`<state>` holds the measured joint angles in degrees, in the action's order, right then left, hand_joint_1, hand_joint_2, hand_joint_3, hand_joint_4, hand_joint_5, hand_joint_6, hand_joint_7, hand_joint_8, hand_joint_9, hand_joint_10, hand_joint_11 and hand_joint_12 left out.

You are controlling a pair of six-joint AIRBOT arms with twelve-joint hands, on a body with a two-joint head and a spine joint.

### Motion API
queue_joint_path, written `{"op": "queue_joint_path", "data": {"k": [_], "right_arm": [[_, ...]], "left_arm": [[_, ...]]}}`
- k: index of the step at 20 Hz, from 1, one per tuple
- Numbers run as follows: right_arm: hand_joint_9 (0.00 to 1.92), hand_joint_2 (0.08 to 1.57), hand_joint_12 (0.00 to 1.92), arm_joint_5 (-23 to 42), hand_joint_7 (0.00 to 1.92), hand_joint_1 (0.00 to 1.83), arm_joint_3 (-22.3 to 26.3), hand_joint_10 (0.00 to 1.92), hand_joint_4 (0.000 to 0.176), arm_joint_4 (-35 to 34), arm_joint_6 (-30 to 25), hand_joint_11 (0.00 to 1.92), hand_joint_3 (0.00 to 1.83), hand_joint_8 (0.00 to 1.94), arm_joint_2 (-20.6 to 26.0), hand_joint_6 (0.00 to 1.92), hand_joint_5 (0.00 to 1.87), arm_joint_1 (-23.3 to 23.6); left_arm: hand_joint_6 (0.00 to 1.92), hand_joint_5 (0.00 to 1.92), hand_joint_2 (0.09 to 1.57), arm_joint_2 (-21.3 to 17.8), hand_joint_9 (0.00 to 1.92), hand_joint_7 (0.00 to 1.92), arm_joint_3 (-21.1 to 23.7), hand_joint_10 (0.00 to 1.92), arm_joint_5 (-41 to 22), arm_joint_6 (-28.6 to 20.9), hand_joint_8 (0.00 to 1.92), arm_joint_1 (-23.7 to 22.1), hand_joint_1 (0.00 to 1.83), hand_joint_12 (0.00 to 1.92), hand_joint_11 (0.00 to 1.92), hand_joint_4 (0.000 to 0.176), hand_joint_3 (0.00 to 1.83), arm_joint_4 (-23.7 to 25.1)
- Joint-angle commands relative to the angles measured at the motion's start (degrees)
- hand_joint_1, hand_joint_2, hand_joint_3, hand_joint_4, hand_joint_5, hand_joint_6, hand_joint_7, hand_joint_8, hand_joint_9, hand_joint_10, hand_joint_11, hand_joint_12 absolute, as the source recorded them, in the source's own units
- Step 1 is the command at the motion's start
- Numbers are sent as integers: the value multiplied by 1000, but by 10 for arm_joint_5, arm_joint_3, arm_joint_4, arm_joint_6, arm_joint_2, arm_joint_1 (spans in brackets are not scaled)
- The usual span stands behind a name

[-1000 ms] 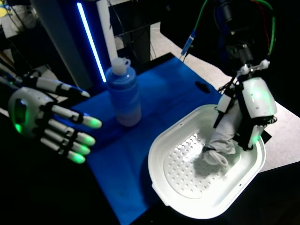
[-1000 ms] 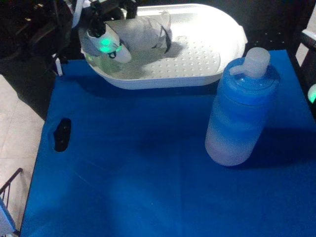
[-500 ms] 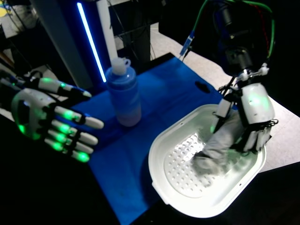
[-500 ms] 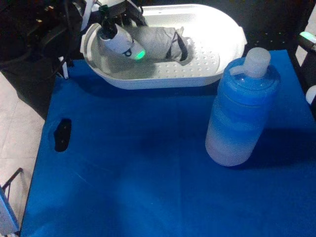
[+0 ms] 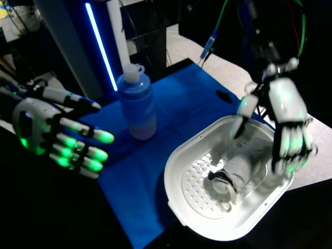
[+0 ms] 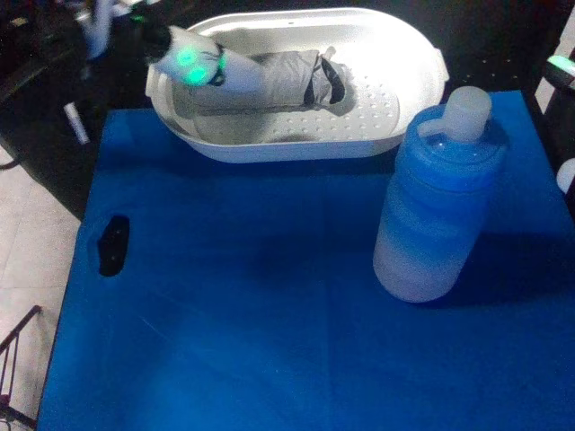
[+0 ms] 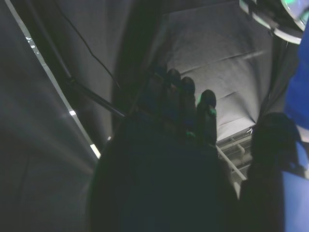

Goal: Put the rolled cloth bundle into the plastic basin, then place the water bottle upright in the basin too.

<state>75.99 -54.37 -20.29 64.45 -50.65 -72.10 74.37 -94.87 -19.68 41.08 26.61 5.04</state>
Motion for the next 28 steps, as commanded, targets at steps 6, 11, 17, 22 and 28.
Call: {"op": "queue_joint_path", "data": {"k": [6,11,17,22,28], "right_arm": [[16,954,25,94,0,653,14,2,176,36,-32,81,0,0,21,0,0,6],[29,796,38,105,0,729,32,8,176,76,-40,110,0,0,25,0,0,18],[54,795,57,99,0,789,12,8,176,85,-42,151,1,0,-14,0,0,45],[28,801,49,32,0,860,-29,0,176,94,-43,136,3,0,-49,8,21,119],[93,824,46,18,54,802,-48,15,176,96,-43,126,6,15,-87,5,16,148]], "left_arm": [[0,0,871,-166,0,0,177,0,-280,-4,0,125,511,0,0,176,0,-65],[0,0,837,-264,0,0,316,0,-459,-4,0,307,571,0,0,176,0,-148],[0,0,873,-267,0,0,365,0,-562,-5,0,394,599,0,0,176,8,-209],[0,0,865,-265,0,0,375,0,-580,-11,0,411,688,0,0,176,0,-211],[0,0,857,-264,0,0,376,0,-585,-15,0,416,661,0,0,176,0,-211]]}}
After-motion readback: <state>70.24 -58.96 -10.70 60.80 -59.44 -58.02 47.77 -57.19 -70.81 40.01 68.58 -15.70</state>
